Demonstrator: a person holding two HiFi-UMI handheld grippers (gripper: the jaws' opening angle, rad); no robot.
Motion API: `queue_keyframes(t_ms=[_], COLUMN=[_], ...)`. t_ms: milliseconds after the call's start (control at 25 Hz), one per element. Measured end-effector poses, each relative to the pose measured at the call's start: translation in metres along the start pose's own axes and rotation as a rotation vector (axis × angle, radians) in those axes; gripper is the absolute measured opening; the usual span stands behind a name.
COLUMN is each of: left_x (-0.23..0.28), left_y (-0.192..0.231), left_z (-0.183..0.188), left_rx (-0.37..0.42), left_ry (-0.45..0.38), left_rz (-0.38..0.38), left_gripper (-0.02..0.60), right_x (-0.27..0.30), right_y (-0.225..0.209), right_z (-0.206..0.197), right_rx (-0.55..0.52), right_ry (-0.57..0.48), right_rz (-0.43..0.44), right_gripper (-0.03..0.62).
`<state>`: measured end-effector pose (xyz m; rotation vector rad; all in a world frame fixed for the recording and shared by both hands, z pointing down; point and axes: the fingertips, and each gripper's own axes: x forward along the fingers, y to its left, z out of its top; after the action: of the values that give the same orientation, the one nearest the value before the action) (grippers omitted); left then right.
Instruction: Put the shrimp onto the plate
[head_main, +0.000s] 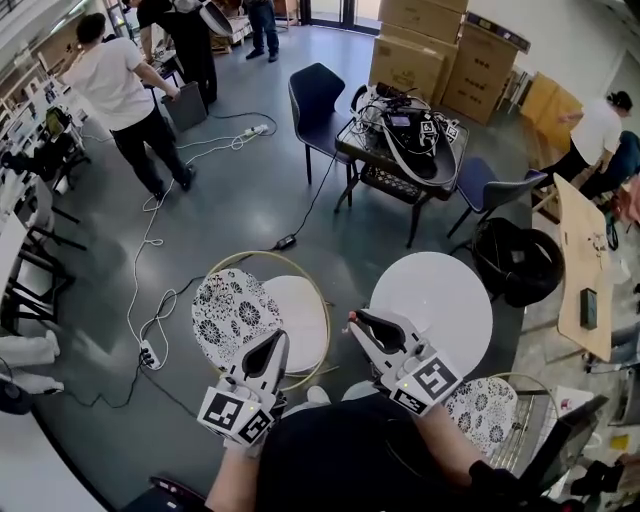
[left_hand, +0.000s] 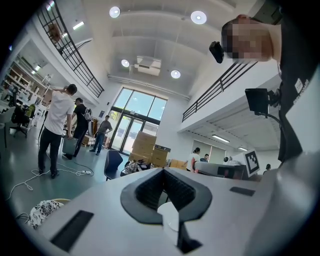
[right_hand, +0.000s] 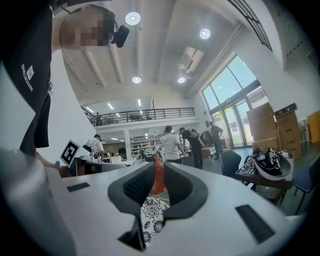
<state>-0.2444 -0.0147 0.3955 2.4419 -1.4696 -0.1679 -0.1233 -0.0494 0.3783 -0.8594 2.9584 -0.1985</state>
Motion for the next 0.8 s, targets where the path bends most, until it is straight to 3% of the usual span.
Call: queue_keyframes(t_ms=[800], left_x=[0.085], left_y=[-0.022], left_z=[-0.024], left_rx=[-0.017], left_ry=[0.083], left_rz=[-0.035], left_gripper=[0.006], right_x=[-0.016], right_y=[-0.086], right_z=[-0.009], right_rx=[0.026], right_ry=[0.044], right_rz=[-0.037], right_gripper=[0.066])
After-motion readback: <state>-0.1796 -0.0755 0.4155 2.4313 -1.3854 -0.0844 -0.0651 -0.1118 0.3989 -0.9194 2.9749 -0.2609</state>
